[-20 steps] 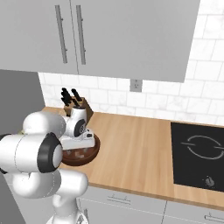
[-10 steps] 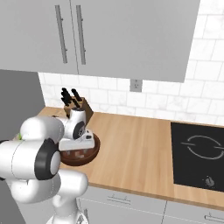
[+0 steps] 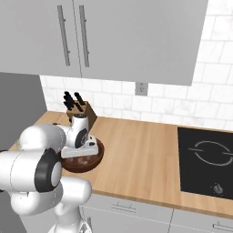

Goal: Grab a lemon wedge from the fridge and one ice cube from the ice bowl, and put them in the glass of lemonade.

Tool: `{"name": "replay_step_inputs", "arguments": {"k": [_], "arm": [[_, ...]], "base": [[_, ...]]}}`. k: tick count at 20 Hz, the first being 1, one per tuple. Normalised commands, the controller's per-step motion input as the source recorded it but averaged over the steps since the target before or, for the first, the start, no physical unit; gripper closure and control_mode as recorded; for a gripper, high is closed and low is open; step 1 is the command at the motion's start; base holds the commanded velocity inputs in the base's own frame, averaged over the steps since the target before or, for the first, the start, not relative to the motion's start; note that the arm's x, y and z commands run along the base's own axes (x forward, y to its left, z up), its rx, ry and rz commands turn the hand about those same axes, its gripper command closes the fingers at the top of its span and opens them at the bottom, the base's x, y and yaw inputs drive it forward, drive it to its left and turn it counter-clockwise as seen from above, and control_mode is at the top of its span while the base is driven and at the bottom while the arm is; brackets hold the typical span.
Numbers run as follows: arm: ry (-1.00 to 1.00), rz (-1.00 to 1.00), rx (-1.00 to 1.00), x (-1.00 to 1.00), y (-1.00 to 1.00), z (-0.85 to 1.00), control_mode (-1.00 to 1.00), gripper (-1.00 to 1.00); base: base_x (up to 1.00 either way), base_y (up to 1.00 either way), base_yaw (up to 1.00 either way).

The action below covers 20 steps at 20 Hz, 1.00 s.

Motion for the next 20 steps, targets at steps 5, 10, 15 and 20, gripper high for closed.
{"name": "replay_step_inputs", "arguments": {"k": [5,10,15,20], "arm": [[-0.01,0.00,0.00,-0.05,0.00,-0.01,-1.00,-1.00],[-0.01,0.00,0.00,-0.07,0.00,0.00,-1.00,-1.00],[0.00,0.00,0.00,0.00,-0.07,0.00,-1.00,-1.00],[0.00,0.00,0.00,0.00,-0.14,-0.17,-1.00,-1.00]], "base": [[0.00,0.00,0.00],[0.00,0.00,0.00],[0.00,0.00,0.00],[0.00,0.00,0.00]]}}
